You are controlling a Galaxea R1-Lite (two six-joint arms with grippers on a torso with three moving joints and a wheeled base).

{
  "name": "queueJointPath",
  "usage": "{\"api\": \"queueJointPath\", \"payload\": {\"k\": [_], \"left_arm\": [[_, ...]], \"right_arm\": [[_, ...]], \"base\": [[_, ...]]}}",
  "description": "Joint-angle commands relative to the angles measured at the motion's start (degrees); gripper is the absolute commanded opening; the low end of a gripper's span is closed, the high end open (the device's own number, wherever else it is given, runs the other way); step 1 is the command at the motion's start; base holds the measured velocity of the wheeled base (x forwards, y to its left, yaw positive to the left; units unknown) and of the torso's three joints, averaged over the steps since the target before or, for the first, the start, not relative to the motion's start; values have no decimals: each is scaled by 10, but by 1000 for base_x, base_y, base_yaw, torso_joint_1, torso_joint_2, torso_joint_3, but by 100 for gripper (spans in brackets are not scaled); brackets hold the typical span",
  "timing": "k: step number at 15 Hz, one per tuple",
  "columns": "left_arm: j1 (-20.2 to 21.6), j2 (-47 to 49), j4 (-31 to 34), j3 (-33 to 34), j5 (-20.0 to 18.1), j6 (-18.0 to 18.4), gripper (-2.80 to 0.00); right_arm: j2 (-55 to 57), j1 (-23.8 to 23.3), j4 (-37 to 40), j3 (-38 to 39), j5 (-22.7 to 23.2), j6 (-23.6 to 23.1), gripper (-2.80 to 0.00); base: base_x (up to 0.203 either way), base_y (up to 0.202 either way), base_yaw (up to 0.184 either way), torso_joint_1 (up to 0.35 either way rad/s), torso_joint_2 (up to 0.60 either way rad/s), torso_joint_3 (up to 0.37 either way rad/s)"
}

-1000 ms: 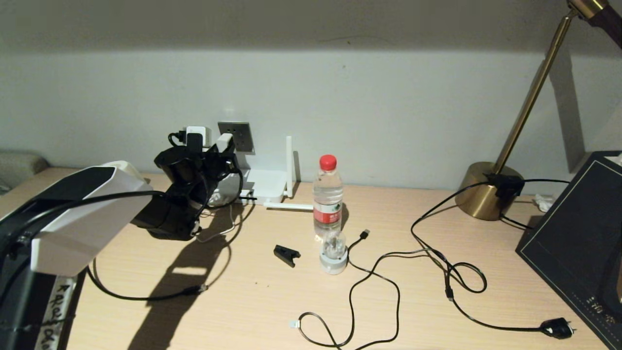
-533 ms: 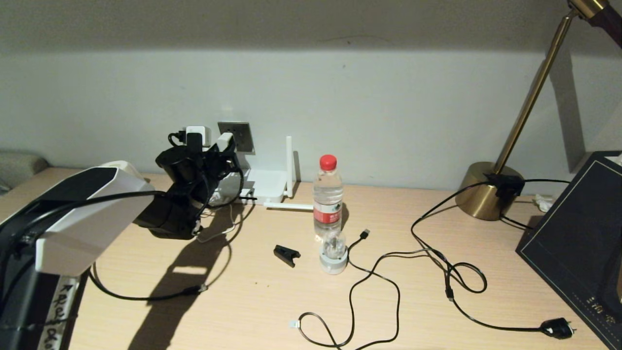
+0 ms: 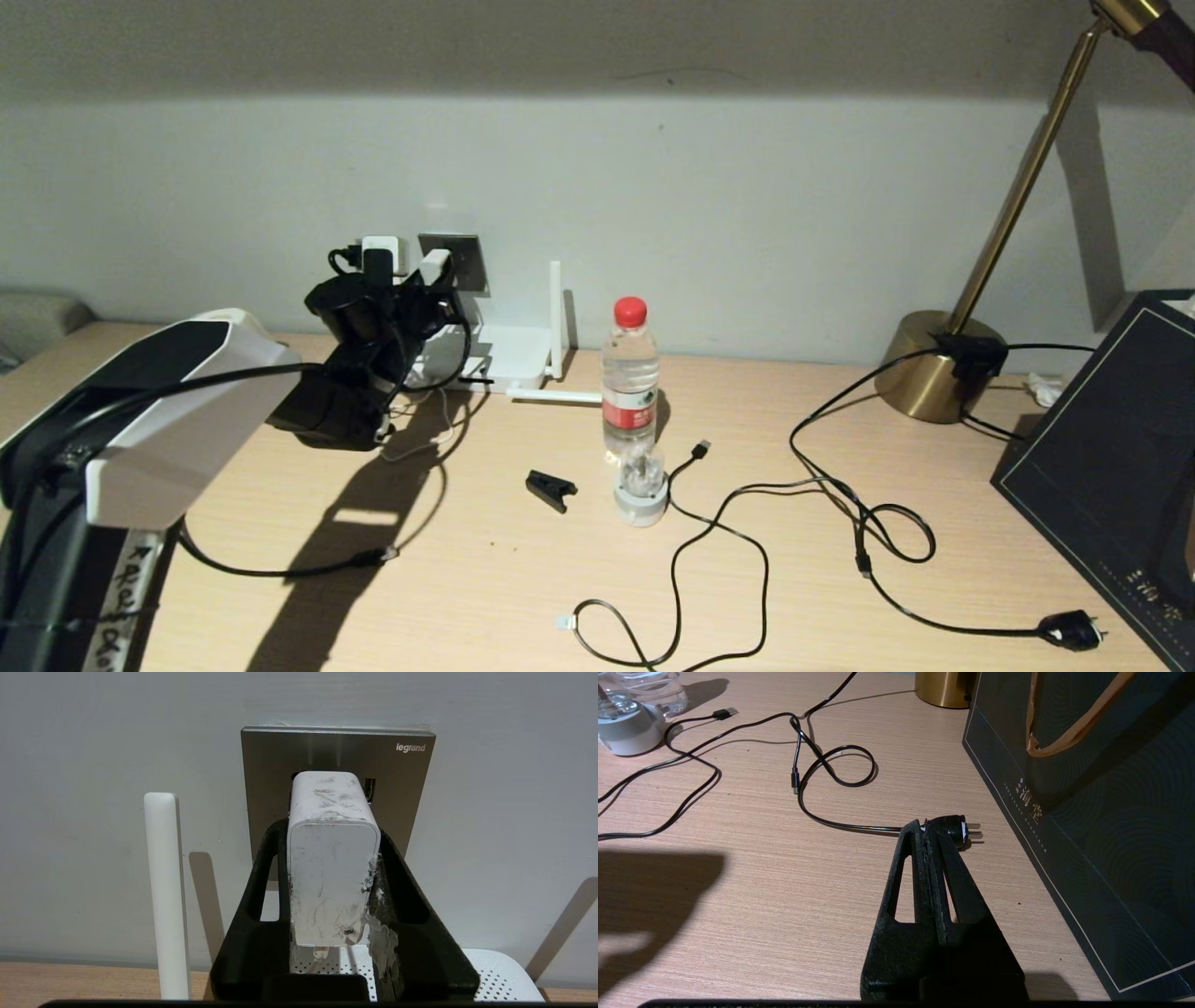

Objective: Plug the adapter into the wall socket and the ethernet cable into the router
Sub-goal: Align plug and socket

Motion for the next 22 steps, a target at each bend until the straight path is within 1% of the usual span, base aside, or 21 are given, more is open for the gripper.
{"api": "queueJointPath", "payload": {"k": [1, 12, 17, 22], "left_arm": [[0, 6, 4, -7, 0, 0, -280], [2, 17, 12, -30, -1, -1, -280], [1, 20, 29, -51, 8, -12, -280], [1, 29, 36, -56, 8, -12, -280]], "right_arm": [[0, 0, 0, 0, 0, 0, -280], [0, 0, 0, 0, 0, 0, -280], [0, 0, 0, 0, 0, 0, -280], [0, 0, 0, 0, 0, 0, -280]], "base": [[0, 0, 0, 0, 0, 0], [0, 0, 0, 0, 0, 0], [0, 0, 0, 0, 0, 0], [0, 0, 0, 0, 0, 0]]}}
